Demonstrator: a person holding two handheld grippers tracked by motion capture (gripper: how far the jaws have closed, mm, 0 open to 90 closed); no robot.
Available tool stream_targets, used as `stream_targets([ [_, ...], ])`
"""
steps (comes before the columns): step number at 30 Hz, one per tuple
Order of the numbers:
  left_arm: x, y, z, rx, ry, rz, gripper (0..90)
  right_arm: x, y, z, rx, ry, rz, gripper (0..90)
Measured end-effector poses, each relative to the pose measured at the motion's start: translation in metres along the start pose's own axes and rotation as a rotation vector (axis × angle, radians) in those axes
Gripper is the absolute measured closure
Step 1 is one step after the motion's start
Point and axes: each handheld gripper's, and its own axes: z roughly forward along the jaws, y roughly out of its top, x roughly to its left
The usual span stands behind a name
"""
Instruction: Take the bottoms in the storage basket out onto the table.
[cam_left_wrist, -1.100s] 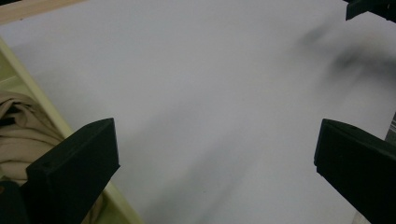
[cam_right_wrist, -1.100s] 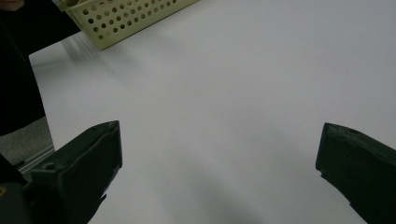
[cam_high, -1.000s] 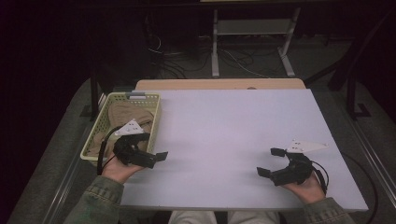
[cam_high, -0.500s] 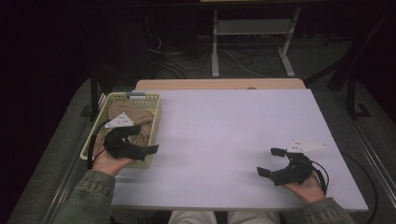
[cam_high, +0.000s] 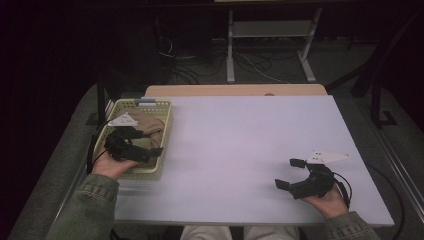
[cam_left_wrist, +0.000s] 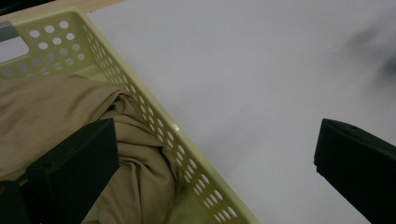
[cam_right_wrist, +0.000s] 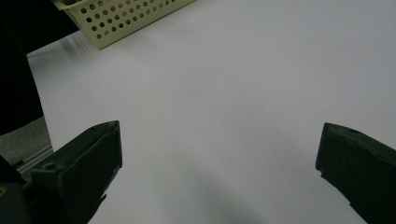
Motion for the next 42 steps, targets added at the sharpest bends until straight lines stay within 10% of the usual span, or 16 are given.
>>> stream_targets([
  [42, 0.053, 0.001, 0.036, 0.133, -0.004, -0.163, 0.0, 0.001, -0.001, 0.003, 0.016, -0.006, -0.014, 0.1],
])
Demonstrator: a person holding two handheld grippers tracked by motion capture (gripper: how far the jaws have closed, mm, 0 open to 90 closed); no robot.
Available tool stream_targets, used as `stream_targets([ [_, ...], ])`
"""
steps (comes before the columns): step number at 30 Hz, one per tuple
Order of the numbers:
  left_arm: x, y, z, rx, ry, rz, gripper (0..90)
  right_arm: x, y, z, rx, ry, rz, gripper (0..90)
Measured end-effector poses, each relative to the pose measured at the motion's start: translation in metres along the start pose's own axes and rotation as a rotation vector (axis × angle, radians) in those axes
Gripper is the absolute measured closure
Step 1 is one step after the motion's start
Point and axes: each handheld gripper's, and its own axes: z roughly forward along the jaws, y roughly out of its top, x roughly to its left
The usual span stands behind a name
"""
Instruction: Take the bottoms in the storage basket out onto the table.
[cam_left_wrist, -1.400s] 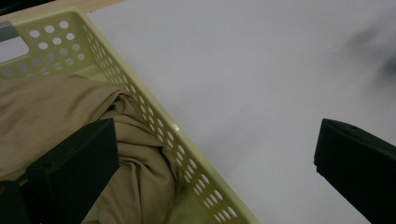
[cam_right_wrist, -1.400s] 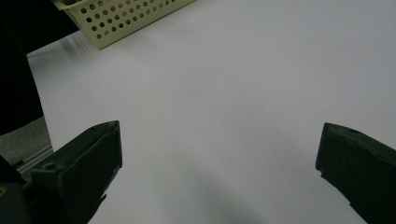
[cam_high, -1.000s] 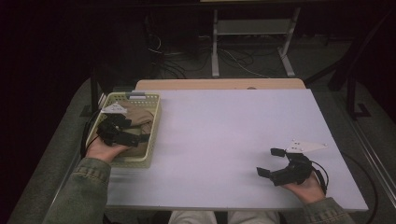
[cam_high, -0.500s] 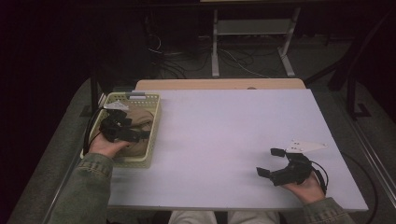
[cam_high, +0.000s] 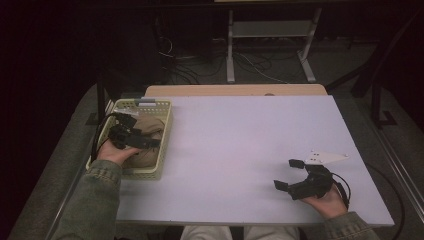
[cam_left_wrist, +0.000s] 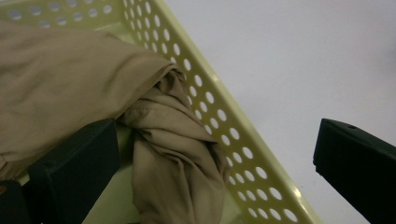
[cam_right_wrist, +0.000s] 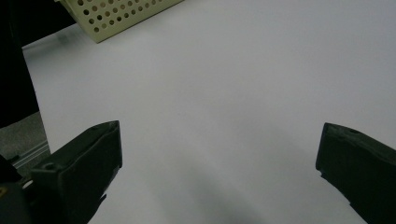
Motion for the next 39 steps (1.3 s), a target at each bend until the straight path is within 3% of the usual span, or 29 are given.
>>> stream_targets([
  [16, 0.022, -0.005, 0.019, 0.055, 0.027, -0.084, 5.4, 0.001, -0.001, 0.001, 0.01, -0.007, -0.014, 0.1],
  [24, 0.026, -0.007, 0.028, 0.083, 0.026, -0.089, 13.0, 0.001, -0.001, 0.003, 0.022, -0.023, -0.026, 0.1],
  [39, 0.03, -0.007, 0.049, 0.155, 0.036, -0.093, 14.5, 0.002, -0.001, 0.002, 0.022, -0.047, -0.038, 0.2],
])
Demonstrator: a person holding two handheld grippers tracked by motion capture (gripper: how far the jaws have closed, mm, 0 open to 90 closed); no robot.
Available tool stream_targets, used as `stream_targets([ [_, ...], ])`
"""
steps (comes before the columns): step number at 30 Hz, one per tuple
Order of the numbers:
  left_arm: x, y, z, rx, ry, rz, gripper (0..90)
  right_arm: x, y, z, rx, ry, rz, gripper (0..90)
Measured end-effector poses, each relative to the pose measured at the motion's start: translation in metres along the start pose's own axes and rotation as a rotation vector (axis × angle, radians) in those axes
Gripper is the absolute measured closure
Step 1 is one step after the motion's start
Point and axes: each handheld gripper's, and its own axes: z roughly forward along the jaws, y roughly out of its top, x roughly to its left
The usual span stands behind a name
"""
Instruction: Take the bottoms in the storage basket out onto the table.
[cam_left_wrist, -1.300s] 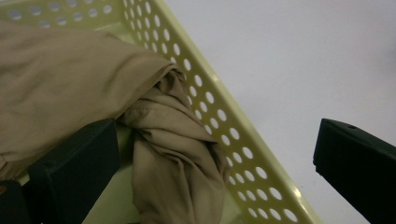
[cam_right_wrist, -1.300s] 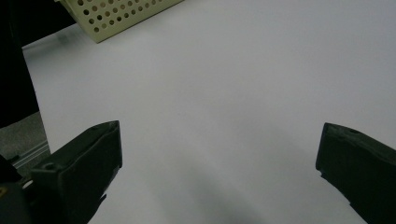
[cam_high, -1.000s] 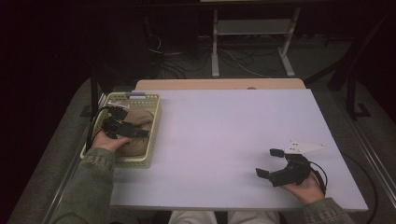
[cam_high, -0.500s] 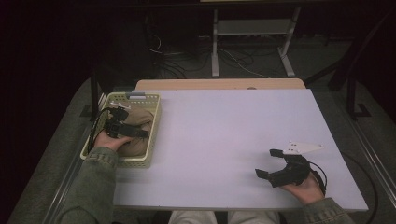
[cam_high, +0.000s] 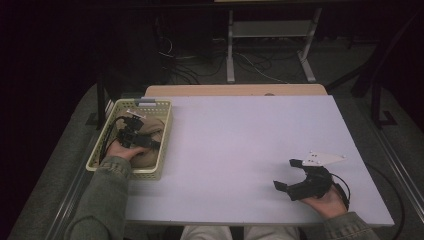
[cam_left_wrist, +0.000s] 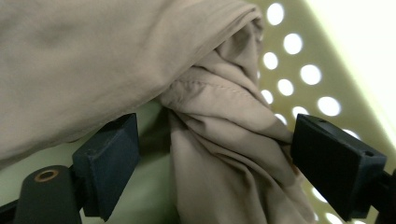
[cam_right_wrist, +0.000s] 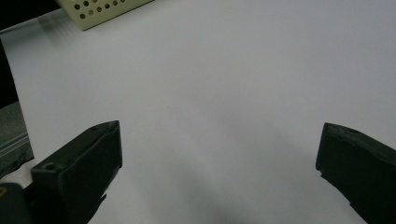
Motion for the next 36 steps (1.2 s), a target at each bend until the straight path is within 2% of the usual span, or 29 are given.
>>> stream_targets([
  [3, 0.001, 0.0, 0.003, 0.022, 0.007, -0.006, 14.5, -0.001, 0.0, 0.0, -0.003, -0.002, 0.0, 0.1],
  [9, 0.004, 0.001, 0.006, 0.038, -0.016, -0.03, 17.5, 0.0, 0.0, 0.0, 0.002, -0.003, 0.0, 0.1],
  [17, 0.007, 0.001, 0.009, 0.059, -0.088, -0.049, 35.7, 0.0, 0.0, -0.001, -0.008, -0.015, -0.005, 0.2],
  [27, 0.005, 0.002, 0.012, 0.085, -0.092, -0.043, 50.5, 0.0, 0.0, -0.001, -0.011, -0.018, -0.006, 0.2],
  [32, 0.001, 0.003, 0.012, 0.101, -0.055, -0.012, 60.3, 0.0, 0.0, -0.001, -0.013, -0.018, -0.006, 0.1],
  [36, 0.002, 0.003, 0.012, 0.097, -0.054, -0.017, 67.6, 0.0, 0.0, -0.001, -0.011, -0.019, -0.008, 0.2],
])
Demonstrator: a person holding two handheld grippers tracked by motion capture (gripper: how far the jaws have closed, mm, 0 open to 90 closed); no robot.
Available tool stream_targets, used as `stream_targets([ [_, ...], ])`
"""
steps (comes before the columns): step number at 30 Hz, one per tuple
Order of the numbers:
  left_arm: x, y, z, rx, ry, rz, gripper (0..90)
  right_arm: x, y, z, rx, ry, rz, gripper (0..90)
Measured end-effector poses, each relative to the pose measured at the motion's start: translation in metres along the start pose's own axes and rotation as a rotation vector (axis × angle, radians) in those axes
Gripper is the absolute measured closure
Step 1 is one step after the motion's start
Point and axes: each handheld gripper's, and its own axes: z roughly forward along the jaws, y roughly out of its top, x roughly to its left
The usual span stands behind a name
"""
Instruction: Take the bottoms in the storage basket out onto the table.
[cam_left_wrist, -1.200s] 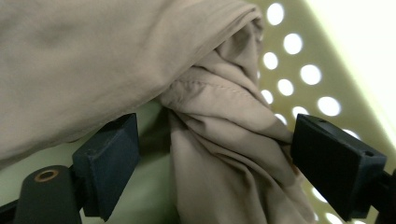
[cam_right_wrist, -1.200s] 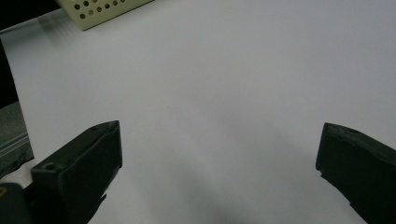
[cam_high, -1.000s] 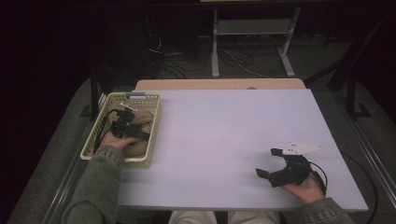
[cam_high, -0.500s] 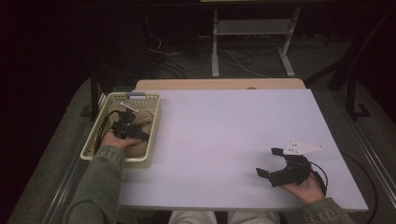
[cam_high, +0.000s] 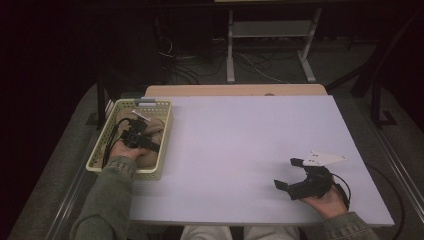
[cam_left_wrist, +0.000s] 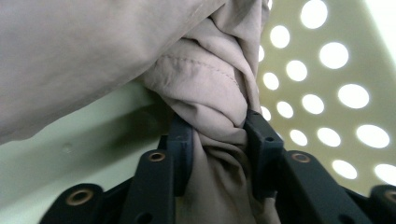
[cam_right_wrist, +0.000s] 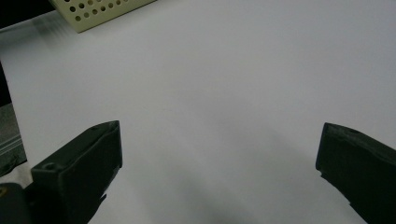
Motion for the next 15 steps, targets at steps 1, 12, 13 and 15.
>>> stream_targets([
  [1, 0.0, 0.0, 0.0, -0.001, 0.001, 0.003, 68.7, 0.0, 0.0, 0.0, -0.001, 0.0, 0.001, 0.2],
  [12, -0.003, -0.003, -0.024, -0.089, -0.031, 0.045, 73.7, -0.001, 0.0, 0.0, -0.007, -0.001, 0.003, 0.2],
  [13, -0.003, -0.004, -0.028, -0.111, -0.04, 0.042, 73.7, -0.001, 0.0, 0.0, -0.007, -0.001, 0.003, 0.2],
  [15, -0.003, -0.006, -0.037, -0.157, -0.064, 0.041, 73.7, -0.001, 0.0, 0.0, -0.008, -0.002, 0.002, 0.2],
])
